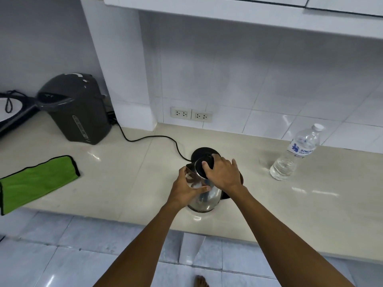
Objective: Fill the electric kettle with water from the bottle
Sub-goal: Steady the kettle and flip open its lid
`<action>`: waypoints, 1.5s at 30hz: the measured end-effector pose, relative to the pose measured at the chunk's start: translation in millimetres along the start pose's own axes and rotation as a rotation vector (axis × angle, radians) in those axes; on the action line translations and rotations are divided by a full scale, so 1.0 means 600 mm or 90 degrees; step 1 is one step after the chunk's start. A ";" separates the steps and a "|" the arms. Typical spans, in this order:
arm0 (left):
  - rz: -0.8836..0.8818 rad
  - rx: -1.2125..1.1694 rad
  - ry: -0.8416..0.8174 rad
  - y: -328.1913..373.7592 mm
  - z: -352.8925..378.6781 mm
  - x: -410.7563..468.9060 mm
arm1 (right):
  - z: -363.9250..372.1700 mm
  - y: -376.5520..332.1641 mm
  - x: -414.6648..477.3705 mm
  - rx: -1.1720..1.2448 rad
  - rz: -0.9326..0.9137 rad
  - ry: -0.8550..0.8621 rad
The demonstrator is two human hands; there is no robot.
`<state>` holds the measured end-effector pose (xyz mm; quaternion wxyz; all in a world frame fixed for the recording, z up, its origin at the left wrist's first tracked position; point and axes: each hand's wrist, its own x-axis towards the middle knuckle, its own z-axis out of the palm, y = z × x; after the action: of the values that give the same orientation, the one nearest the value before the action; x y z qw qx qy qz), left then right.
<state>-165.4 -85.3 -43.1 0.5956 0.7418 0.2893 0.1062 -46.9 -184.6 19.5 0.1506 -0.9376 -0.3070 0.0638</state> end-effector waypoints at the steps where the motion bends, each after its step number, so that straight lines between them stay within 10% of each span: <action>1: -0.002 0.000 -0.001 -0.001 0.000 -0.001 | -0.003 -0.001 -0.001 -0.003 0.000 -0.004; 19: -0.009 0.010 -0.011 0.006 -0.003 -0.005 | -0.026 -0.012 -0.002 0.004 0.004 -0.022; 45: 0.010 0.024 -0.005 0.002 -0.003 -0.006 | -0.108 0.051 -0.034 0.438 0.025 0.070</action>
<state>-168.9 -86.3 -40.7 0.5820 0.7556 0.2827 0.1025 -32.4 -236.1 71.6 0.4726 -0.8398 -0.2410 0.1155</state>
